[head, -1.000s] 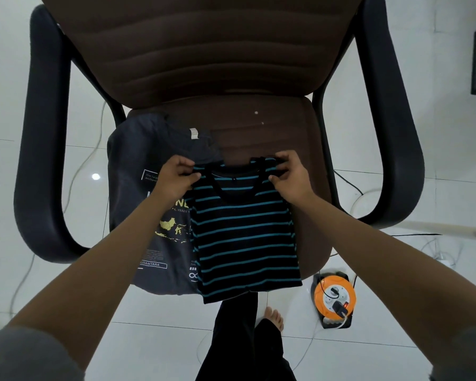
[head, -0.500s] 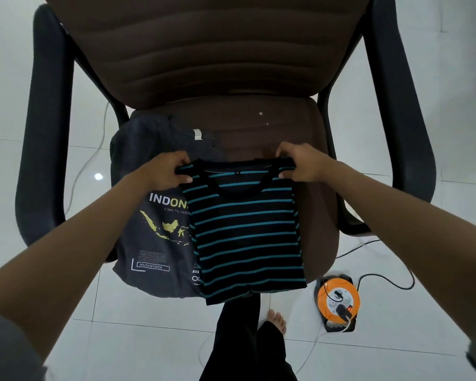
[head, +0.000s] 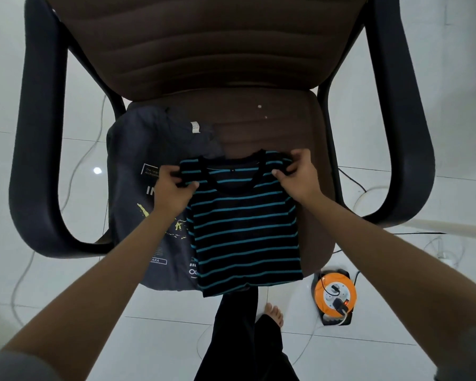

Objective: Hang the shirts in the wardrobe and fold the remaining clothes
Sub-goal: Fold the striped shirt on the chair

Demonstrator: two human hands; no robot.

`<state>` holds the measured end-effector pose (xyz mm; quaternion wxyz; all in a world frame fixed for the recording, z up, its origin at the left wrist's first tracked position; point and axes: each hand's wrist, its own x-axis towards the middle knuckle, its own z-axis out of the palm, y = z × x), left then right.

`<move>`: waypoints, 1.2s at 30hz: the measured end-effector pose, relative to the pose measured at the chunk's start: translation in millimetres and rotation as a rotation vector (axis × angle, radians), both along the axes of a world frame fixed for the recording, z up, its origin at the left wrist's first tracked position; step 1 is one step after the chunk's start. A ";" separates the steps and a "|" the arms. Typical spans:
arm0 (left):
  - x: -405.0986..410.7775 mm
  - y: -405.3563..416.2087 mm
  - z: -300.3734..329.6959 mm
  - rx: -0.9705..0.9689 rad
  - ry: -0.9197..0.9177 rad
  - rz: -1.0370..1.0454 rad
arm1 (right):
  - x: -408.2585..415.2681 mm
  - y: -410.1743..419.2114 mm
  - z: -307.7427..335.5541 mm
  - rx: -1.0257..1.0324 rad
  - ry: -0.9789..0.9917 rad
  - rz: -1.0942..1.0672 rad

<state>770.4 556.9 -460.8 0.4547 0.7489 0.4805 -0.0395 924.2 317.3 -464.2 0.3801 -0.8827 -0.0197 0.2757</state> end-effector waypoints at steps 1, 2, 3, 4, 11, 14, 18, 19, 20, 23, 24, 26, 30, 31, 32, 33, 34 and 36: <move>-5.5 -8.1 1.3 -0.021 -0.006 0.004 | -8.7 -3.9 -0.1 -0.001 0.012 -0.006; -9.4 -15.2 2.9 -0.028 -0.009 -0.002 | -16.4 -7.8 -1.2 -0.006 0.016 0.007; -12.0 -20.3 4.0 -0.032 -0.008 -0.003 | -23.0 -11.3 -2.2 -0.010 0.009 0.024; -13.4 -23.3 4.4 -0.038 -0.012 0.009 | -27.7 -13.9 -3.0 -0.013 -0.005 0.032; 0.7 -21.6 6.6 -0.070 0.046 -0.009 | -30.3 -10.2 2.0 -0.014 0.000 0.054; 7.1 -24.3 12.3 -0.414 -0.045 0.185 | -28.7 -6.9 1.8 0.010 0.059 0.021; 2.5 -25.2 15.2 -0.656 -0.156 0.344 | -30.8 -8.7 -2.0 0.179 0.125 -0.118; -0.3 -24.2 14.3 -0.653 -0.149 0.353 | -31.7 -10.2 -3.6 0.191 0.131 -0.154; -3.2 -22.8 11.3 -0.637 -0.129 0.346 | -32.8 -11.7 -5.4 0.188 0.130 -0.180; -9.4 -21.0 6.1 -0.583 -0.048 0.246 | -36.5 -14.0 -7.6 0.164 0.104 -0.179; -10.5 -21.0 5.7 -0.563 -0.034 0.206 | -37.0 -13.3 -6.9 0.170 0.099 -0.163; -10.7 -20.4 6.8 -0.509 -0.034 0.185 | -36.6 -10.9 -3.9 0.178 0.081 -0.153; -15.4 -15.5 5.7 -0.313 0.002 0.217 | -32.8 -14.0 -1.9 0.127 0.009 -0.271; -18.2 -14.9 3.4 -0.273 0.006 0.222 | -32.4 -16.1 -1.8 0.111 0.008 -0.301; -20.7 -14.5 1.0 -0.252 0.007 0.219 | -32.1 -18.2 -1.5 0.103 0.020 -0.321; -22.4 -15.5 -0.3 -0.249 -0.008 0.212 | -32.5 -20.0 -0.5 0.103 0.042 -0.325; -23.8 -17.2 -0.3 -0.265 -0.027 0.201 | -33.8 -21.6 -0.6 0.112 0.064 -0.317; -27.5 -23.8 0.9 -0.307 -0.067 0.177 | -39.2 -23.9 -0.7 0.104 0.092 -0.273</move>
